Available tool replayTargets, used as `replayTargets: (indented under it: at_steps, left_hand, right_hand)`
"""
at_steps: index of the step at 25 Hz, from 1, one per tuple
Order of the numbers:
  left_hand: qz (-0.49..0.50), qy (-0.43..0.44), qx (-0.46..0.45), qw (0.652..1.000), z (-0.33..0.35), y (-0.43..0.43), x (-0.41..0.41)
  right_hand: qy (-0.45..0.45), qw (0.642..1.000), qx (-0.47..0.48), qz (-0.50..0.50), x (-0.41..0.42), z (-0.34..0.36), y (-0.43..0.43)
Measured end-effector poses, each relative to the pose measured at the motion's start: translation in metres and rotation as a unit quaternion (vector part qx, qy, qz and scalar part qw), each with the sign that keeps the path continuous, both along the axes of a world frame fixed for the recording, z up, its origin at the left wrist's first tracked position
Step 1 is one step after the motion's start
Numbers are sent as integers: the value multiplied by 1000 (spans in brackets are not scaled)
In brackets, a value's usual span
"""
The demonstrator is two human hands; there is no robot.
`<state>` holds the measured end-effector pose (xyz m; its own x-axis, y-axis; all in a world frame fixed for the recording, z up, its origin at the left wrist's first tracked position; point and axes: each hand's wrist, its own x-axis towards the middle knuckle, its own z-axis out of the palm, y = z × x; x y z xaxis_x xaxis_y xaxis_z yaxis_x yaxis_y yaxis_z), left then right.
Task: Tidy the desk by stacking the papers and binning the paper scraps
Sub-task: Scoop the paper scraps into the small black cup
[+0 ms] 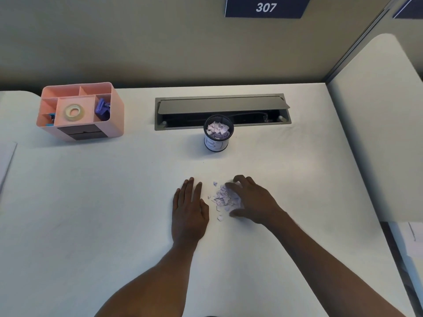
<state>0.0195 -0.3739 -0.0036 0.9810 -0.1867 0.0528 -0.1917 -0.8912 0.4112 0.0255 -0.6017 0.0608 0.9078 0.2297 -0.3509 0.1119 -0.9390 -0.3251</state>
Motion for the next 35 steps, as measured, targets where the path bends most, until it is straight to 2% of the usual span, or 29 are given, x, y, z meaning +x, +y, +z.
replayTargets:
  at_steps: [2,6,10,12,15,22,25,30,33,35]
  left_hand:
    - [-1,1,0,1000,0,0,-1]
    - [-2,2,0,1000,0,0,-1]
    - [-2,-6,-10,1000,0,1,-1]
    - [-2,-7,-14,1000,0,0,-1]
    - [-3,-6,-14,1000,-1,0,0]
    - [-1,0,-8,1000,-1,0,0]
    - [-1,1,-9,1000,-2,0,0]
    - [-1,-5,-18,1000,0,0,-1]
    - [0,-2,-18,1000,-1,0,0]
    - [1,0,-17,1000,-1,0,0]
  right_hand:
    - [16,999,23,-45,-5,0,8]
    - [-61,996,-3,-70,-14,-8,19]
    - [-82,990,7,-116,-11,-21,14]
    - [-94,978,67,-175,-1,-20,10]
    - [-110,930,218,-275,26,0,4]
    - [-193,882,317,-291,117,76,22]
    - [-187,906,265,-272,149,83,29]
    - [-116,962,128,-210,168,79,35]
    - [-139,964,135,-185,163,87,34]
    - [-200,951,158,-175,155,93,34]
